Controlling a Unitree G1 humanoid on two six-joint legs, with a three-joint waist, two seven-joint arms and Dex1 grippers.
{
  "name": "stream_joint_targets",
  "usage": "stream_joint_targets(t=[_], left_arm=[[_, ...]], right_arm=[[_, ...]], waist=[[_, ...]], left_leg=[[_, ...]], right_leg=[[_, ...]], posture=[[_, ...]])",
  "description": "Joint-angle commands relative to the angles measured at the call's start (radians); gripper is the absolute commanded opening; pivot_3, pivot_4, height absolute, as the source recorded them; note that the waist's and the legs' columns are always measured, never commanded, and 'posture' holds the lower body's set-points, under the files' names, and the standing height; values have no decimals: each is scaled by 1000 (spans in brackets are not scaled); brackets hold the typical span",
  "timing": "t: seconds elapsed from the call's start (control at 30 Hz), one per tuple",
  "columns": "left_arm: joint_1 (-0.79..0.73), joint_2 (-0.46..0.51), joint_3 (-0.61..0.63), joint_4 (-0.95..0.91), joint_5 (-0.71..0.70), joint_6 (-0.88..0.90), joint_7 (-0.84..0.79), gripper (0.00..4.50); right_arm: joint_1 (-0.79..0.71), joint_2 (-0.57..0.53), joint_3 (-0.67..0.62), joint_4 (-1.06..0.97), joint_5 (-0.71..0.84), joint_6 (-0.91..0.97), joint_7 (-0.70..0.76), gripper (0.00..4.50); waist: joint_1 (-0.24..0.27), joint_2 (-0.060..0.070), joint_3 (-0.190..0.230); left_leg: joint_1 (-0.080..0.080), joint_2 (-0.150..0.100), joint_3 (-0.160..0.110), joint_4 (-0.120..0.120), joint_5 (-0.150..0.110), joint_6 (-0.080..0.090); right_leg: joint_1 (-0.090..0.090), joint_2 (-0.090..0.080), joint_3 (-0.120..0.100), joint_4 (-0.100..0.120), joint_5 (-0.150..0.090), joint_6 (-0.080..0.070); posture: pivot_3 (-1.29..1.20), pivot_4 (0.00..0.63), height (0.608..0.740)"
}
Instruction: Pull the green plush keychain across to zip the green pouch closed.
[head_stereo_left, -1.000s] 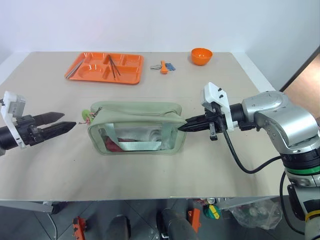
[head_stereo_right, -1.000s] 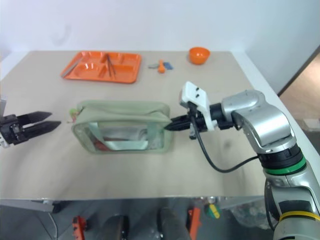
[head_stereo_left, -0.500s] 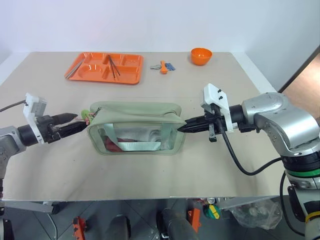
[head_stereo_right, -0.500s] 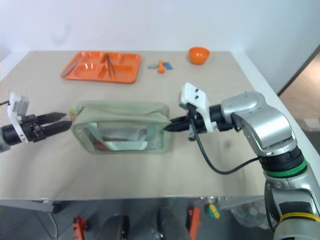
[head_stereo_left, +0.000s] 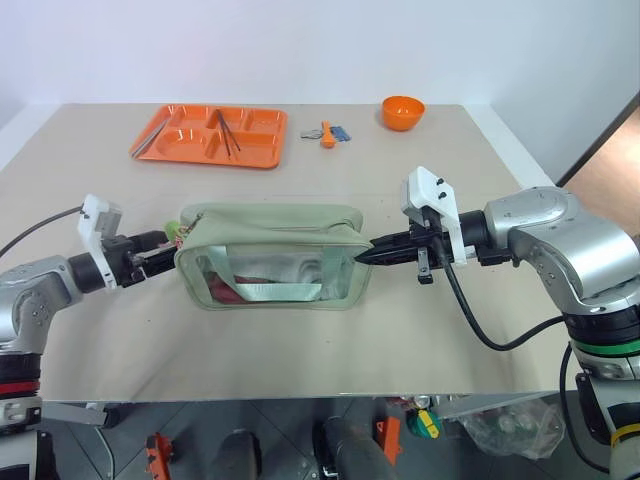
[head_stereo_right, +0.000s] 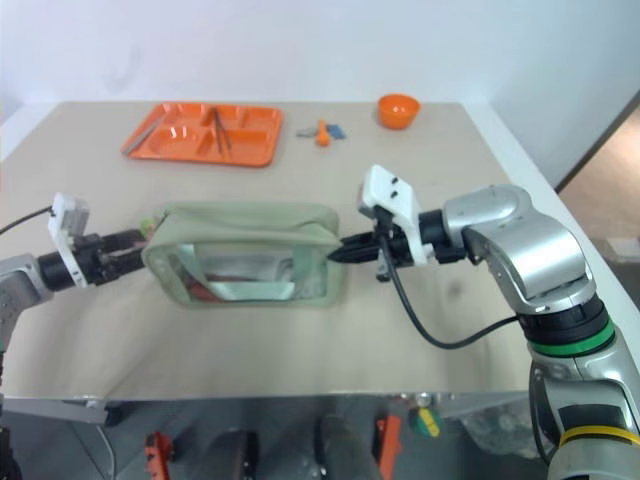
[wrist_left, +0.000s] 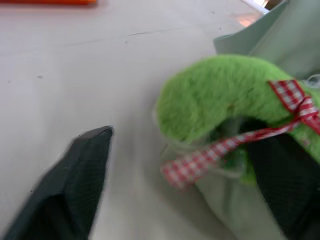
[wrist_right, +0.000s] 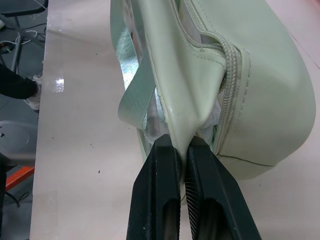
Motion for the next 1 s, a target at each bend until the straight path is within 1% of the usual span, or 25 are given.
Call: stream_joint_targets(t=[0.03, 0.07, 0.27, 0.3, 0.5, 0.7, 0.8, 0.9, 1.0], left_arm=[[-25, -6, 8, -11, 3, -16, 7, 2668], [-26, -8, 9, -13, 4, -15, 7, 2384], [-32, -2, 15, -32, -7, -8, -10, 277], [-31, 2, 19, -40, -14, -2, -16, 17], [-21, 61, 59, -104, -75, 67, -62, 17], [-52, 133, 108, -173, -157, 115, -114, 17], [-70, 163, 106, -185, -153, 102, -131, 17], [-112, 176, 104, -166, -152, 83, -141, 17], [-178, 170, 88, -163, -159, 76, -148, 17]], right_arm=[[-10, 1, -18, -35, 17, -6, 1, 0], [-10, 1, -18, -36, 17, -6, 0, 0], [-12, 1, -16, -30, 15, -8, 3, 0], [-13, 1, -15, -28, 15, -8, 4, 0], [-18, 4, -9, -20, 11, -13, 8, 0], [-28, 8, -1, -7, 4, -23, 16, 0], [-34, 12, 4, -2, 1, -26, 18, 0], [-39, 15, 7, 3, -1, -31, 19, 0], [-42, 15, 9, 10, -4, -37, 20, 0]], waist=[[0, 0, 0], [0, 0, 0], [1, 0, 0], [1, 0, 0], [0, 0, 0], [0, 0, 0], [0, 0, 0], [0, 0, 0], [0, 0, 0]], left_leg=[[0, 0, 0, 0, 0, 0], [0, 0, 0, 0, 0, 0], [0, 0, 0, 0, 0, 0], [0, 0, 0, 0, 0, 0], [0, 0, 0, 0, 0, 0], [0, 0, -1, 0, 0, 0], [0, 0, -1, 0, 0, 0], [0, 0, 0, 0, 0, 0], [0, 0, -1, 0, 0, 0]], right_leg=[[0, 0, 0, 0, 0, 0], [0, 0, 0, 0, 0, 0], [0, 0, 0, 0, 0, 0], [0, 0, 0, 0, 0, 0], [0, 0, 0, 0, 0, 0], [0, 0, -1, 0, 0, 0], [0, 0, -1, 0, 0, 0], [0, 0, -1, 0, 0, 0], [0, 2, -1, 0, 0, 0]], posture=[[0, 150, 740], [0, 150, 740], [0, 150, 740], [0, 150, 740], [0, 150, 740], [0, 150, 740], [0, 150, 740], [0, 150, 740], [0, 150, 740]])
